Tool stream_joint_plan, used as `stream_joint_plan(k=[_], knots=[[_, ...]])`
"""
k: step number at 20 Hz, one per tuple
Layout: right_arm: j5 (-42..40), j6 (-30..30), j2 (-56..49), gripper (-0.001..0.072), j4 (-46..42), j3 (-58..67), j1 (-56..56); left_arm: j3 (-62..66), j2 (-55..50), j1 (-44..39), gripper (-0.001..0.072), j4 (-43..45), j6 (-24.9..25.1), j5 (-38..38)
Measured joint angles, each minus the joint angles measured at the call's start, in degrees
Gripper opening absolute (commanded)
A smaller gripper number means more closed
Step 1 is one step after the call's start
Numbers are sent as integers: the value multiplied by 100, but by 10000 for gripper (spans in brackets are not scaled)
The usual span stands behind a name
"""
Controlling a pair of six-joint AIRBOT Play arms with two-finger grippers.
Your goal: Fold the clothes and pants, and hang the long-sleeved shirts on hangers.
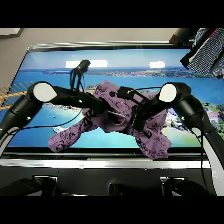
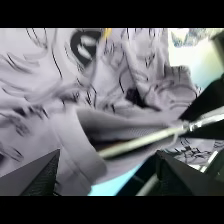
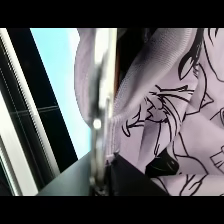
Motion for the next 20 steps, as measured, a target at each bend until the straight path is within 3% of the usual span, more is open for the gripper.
stream_joint_plan(k=[7,10,17,20], knots=[[31,-920,0,35,-72,0,-4,76,116,393,671,-7,1504,-675],[33,-1158,0,35,-96,0,-4,-437,420,678,672,15,2404,-861],[39,-1521,0,36,79,0,-7,-1952,929,1252,671,28,4400,-791],[66,-1659,0,36,170,0,-7,-2192,879,1204,671,31,4918,-595]])
